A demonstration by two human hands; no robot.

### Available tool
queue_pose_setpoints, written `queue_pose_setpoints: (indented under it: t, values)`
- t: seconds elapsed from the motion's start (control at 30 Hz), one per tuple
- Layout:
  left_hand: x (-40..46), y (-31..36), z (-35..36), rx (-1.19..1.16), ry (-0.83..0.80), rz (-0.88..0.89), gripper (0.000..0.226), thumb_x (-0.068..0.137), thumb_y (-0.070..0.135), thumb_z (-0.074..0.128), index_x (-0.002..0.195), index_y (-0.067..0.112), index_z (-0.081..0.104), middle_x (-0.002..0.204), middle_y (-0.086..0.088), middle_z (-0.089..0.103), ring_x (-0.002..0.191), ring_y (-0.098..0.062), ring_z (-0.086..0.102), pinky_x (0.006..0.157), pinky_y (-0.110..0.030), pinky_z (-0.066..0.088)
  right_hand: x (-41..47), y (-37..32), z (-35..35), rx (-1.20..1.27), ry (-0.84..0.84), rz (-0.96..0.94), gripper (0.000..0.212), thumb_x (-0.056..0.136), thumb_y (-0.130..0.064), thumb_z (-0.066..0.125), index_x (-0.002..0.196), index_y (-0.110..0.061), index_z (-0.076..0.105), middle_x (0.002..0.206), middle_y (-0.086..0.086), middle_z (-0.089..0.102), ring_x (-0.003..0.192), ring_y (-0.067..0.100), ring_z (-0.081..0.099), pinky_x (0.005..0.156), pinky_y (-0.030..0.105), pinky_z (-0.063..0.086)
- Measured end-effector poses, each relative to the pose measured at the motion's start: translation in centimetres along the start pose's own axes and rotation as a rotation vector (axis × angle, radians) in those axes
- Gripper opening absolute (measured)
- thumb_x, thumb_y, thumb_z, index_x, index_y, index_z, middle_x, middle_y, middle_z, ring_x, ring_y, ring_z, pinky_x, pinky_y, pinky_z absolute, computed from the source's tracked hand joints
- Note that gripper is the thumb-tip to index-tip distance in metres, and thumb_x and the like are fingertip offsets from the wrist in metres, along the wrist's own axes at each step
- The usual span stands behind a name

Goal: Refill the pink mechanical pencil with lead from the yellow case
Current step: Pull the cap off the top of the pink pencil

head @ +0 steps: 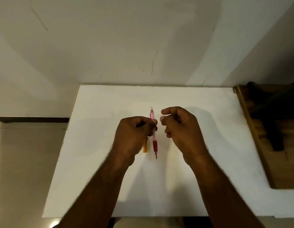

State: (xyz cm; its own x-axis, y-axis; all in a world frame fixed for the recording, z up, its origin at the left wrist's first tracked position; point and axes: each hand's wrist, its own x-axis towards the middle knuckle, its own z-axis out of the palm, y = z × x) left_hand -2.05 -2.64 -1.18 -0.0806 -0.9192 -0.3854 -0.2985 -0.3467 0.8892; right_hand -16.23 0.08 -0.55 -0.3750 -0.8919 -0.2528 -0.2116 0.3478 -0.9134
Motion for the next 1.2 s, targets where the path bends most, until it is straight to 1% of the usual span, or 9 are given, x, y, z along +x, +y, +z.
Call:
queue_pose_setpoints:
  t: [0.2, 0.4, 0.53, 0.63, 0.77, 0.87, 0.93, 1.03, 1.2]
  values:
    - [-0.7, 0.1, 1.0, 0.041, -0.098, 0.025, 0.017, 0.091, 0.03, 0.071, 0.08, 0.022, 0.081, 0.067, 0.008, 0.076, 0.06, -0.003, 0.068, 0.058, -0.011, 0.053, 0.5, 0.2, 0.1, 0.109, 0.043, 0.091, 0.013, 0.091, -0.034, 0.072, 0.081, -0.028, 0.076, 0.062, -0.022, 0.068, 0.07, 0.009, 0.063, 0.084, 0.036, 0.059]
    - [-0.9, 0.5, 1.4, 0.022, -0.115, 0.001, 0.017, 0.091, 0.029, 0.072, 0.082, 0.018, 0.081, 0.069, 0.004, 0.076, 0.059, -0.005, 0.067, 0.061, -0.012, 0.055, 1.0, 0.6, 0.2, 0.08, 0.042, 0.056, 0.018, 0.093, -0.027, 0.069, 0.076, -0.033, 0.073, 0.068, -0.022, 0.071, 0.07, 0.0, 0.066, 0.081, 0.031, 0.057]
    - [-1.1, 0.3, 1.4, 0.009, -0.154, -0.015, 0.018, 0.09, 0.027, 0.074, 0.083, 0.014, 0.083, 0.072, -0.002, 0.078, 0.061, -0.009, 0.068, 0.061, -0.015, 0.057, 1.2, 0.7, 0.0, 0.208, 0.048, 0.089, 0.019, 0.094, -0.022, 0.066, 0.079, -0.03, 0.075, 0.063, -0.02, 0.068, 0.071, 0.009, 0.062, 0.074, 0.029, 0.056]
    - [-1.3, 0.2, 1.7, 0.019, -0.163, -0.034, 0.016, 0.089, 0.028, 0.075, 0.083, 0.015, 0.083, 0.074, -0.002, 0.078, 0.063, -0.011, 0.069, 0.06, -0.014, 0.056, 1.5, 0.7, -0.8, 0.288, 0.111, 0.091, 0.016, 0.093, -0.021, 0.066, 0.081, -0.028, 0.075, 0.067, -0.013, 0.071, 0.067, 0.007, 0.064, 0.066, 0.026, 0.054]
    - [-0.9, 0.2, 1.1, -0.005, -0.111, -0.019, 0.017, 0.089, 0.026, 0.075, 0.08, 0.014, 0.082, 0.069, -0.001, 0.077, 0.057, -0.007, 0.065, 0.059, -0.015, 0.053, 1.9, 2.0, -1.4, -0.011, 0.211, -0.011, 0.009, 0.087, -0.019, 0.07, 0.081, -0.023, 0.074, 0.073, -0.007, 0.074, 0.072, 0.012, 0.071, 0.071, 0.032, 0.058]
    - [-0.9, 0.0, 1.0, -0.002, -0.096, -0.018, 0.017, 0.089, 0.027, 0.075, 0.078, 0.015, 0.082, 0.067, 0.0, 0.076, 0.055, -0.006, 0.064, 0.059, -0.016, 0.055, 1.8, 3.0, -1.0, -0.389, 0.239, -0.132, 0.009, 0.086, -0.022, 0.072, 0.078, -0.026, 0.07, 0.072, -0.014, 0.07, 0.066, 0.005, 0.065, 0.067, 0.023, 0.052]
    - [-1.0, -0.1, 1.1, 0.015, -0.095, -0.019, 0.018, 0.088, 0.028, 0.075, 0.078, 0.016, 0.082, 0.067, 0.0, 0.076, 0.056, -0.007, 0.065, 0.061, -0.019, 0.056, 1.8, 3.5, -0.9, -0.535, 0.229, -0.161, 0.006, 0.088, -0.024, 0.072, 0.082, -0.023, 0.073, 0.075, -0.008, 0.073, 0.064, 0.007, 0.061, 0.065, 0.02, 0.046]
    - [-0.9, -0.3, 1.1, 0.013, -0.1, -0.027, 0.018, 0.088, 0.03, 0.076, 0.078, 0.016, 0.082, 0.07, -0.002, 0.077, 0.06, -0.011, 0.066, 0.068, -0.028, 0.058, 1.9, 4.2, -0.7, -0.641, 0.174, -0.139, 0.011, 0.093, -0.025, 0.068, 0.091, -0.019, 0.076, 0.087, -0.001, 0.077, 0.071, 0.012, 0.062, 0.072, 0.022, 0.045]
    - [-0.8, -0.5, 1.0, 0.017, -0.101, -0.026, 0.018, 0.087, 0.032, 0.076, 0.077, 0.018, 0.082, 0.069, -0.001, 0.077, 0.06, -0.012, 0.068, 0.069, -0.03, 0.06, 2.0, 4.1, -1.1, -0.651, 0.143, -0.1, 0.013, 0.094, -0.028, 0.069, 0.098, -0.018, 0.077, 0.095, 0.001, 0.078, 0.078, 0.013, 0.063, 0.077, 0.021, 0.045]
